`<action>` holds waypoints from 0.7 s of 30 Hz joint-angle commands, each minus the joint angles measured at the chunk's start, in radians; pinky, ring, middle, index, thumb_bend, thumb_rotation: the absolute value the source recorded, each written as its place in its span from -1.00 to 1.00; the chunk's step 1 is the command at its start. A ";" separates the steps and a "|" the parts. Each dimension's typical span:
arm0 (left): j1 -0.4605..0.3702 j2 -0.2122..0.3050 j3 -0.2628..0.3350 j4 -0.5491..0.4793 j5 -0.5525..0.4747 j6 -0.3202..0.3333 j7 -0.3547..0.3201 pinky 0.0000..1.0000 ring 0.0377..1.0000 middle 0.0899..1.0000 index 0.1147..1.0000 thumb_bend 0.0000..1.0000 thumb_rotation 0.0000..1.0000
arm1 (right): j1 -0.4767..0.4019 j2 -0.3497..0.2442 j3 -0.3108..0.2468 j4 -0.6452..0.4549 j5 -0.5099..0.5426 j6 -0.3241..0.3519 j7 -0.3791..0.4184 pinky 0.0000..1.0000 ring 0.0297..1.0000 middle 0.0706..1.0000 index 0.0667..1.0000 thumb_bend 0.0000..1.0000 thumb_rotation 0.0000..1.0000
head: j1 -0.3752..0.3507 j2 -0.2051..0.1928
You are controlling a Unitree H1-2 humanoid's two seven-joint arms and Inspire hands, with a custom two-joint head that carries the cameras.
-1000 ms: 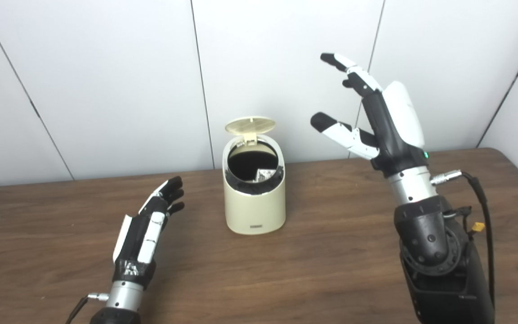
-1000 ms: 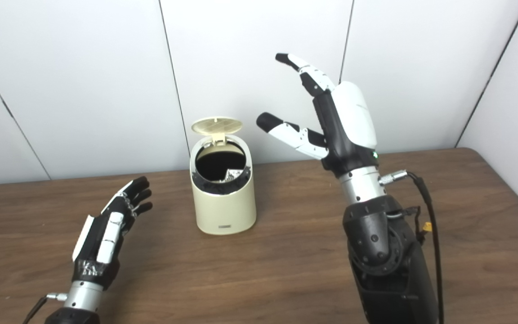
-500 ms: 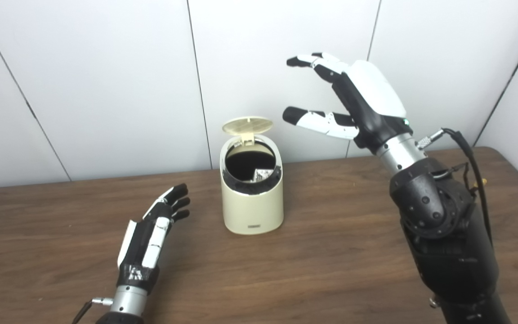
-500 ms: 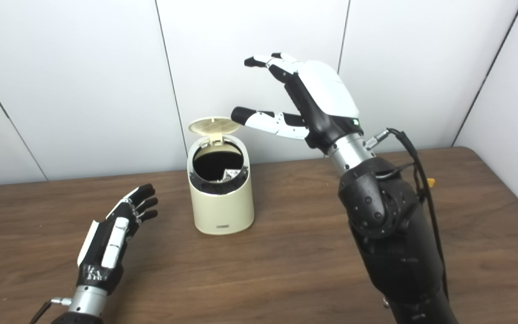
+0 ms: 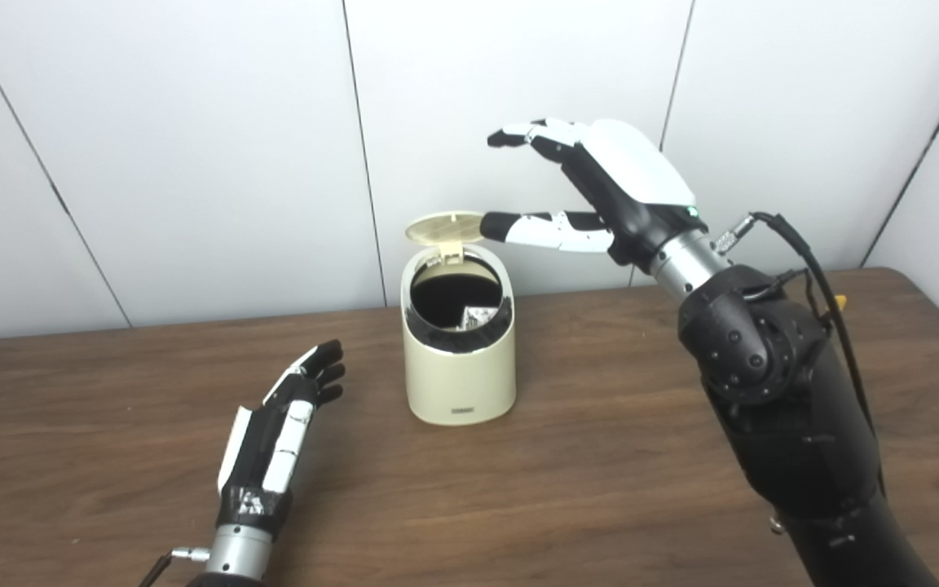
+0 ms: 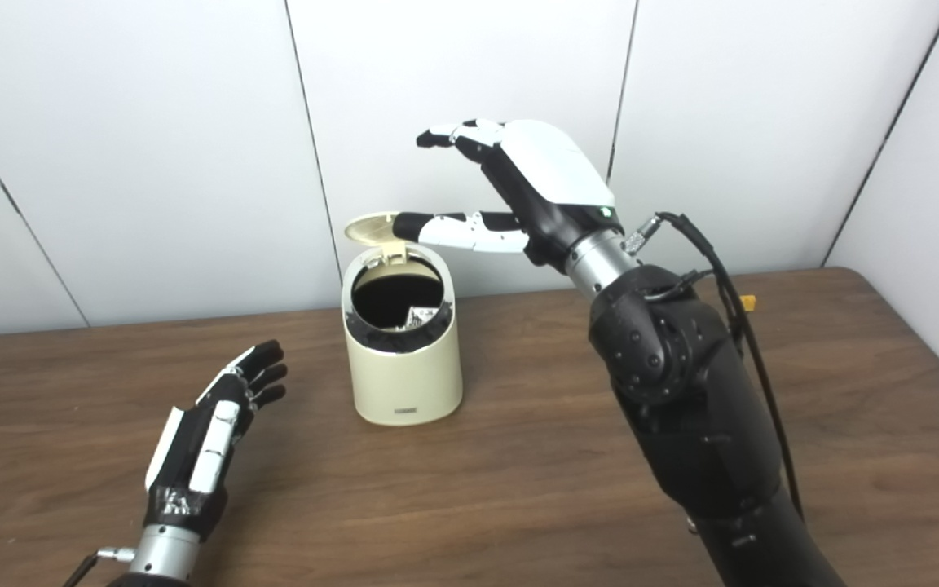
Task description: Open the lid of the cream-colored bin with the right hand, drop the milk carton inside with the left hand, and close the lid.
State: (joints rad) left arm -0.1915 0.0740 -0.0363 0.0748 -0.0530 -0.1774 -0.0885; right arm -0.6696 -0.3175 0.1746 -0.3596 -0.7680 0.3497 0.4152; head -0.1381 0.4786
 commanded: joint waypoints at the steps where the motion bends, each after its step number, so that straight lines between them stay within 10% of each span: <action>1: -0.016 -0.006 0.007 -0.006 0.003 -0.028 0.006 0.71 0.74 0.76 0.76 0.18 0.80 | -0.055 -0.006 0.004 -0.006 -0.019 -0.023 -0.021 0.87 0.83 0.67 0.63 0.69 1.00 | 0.001 0.001; 21: -0.007 -0.040 0.019 0.001 0.013 -0.031 0.016 0.71 0.73 0.75 0.75 0.18 0.86 | -0.002 0.004 0.046 -0.010 -0.021 -0.017 0.002 0.67 0.79 0.72 0.66 0.63 1.00 | 0.025 -0.001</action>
State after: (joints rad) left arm -0.1770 0.0362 -0.0197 0.1018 -0.0422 -0.1793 -0.0781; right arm -0.6408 -0.3170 0.2245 -0.3459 -0.7865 0.3441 0.4315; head -0.1120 0.4771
